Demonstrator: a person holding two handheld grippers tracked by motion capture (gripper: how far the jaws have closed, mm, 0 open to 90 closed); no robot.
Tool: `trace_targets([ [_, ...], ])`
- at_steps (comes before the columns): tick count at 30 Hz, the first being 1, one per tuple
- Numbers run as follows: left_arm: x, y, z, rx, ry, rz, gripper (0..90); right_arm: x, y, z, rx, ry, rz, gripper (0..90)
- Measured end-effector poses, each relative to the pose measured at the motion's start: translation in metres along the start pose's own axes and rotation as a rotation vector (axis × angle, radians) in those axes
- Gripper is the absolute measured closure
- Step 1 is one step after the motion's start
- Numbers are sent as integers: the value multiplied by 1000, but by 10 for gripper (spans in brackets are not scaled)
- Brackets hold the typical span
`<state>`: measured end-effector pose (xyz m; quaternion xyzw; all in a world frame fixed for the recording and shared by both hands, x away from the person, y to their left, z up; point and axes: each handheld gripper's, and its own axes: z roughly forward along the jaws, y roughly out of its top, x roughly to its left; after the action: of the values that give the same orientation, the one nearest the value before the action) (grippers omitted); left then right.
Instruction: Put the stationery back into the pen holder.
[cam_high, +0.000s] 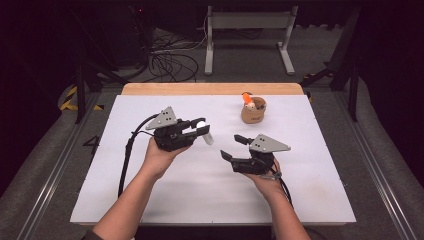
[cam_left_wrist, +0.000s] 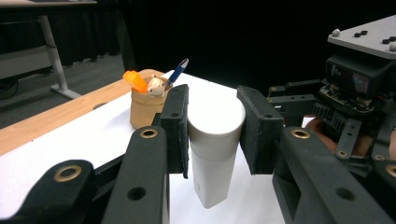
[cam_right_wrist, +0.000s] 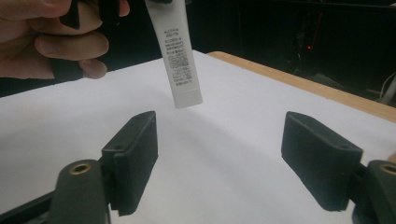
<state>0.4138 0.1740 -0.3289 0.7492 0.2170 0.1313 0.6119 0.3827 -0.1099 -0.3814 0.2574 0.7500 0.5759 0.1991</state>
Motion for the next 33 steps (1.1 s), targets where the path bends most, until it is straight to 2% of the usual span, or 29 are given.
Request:
trace_targets([
  [5, 2, 5, 5, 0, -2, 0, 661, -8, -2, -10, 5, -17, 22, 221],
  [14, 4, 11, 17, 0, 2, 9, 661, -18, -3, -28, -6, -41, 44, 194],
  [19, 5, 15, 25, -1, -1, 9, 661, -22, -5, -35, 0, -50, 53, 172],
  [23, 8, 18, 31, 0, 2, 14, 661, -25, -4, -40, -15, -37, 74, 164],
  [33, 14, 25, 53, -1, 4, 14, 661, -34, -8, -51, -4, -70, 94, 146],
])
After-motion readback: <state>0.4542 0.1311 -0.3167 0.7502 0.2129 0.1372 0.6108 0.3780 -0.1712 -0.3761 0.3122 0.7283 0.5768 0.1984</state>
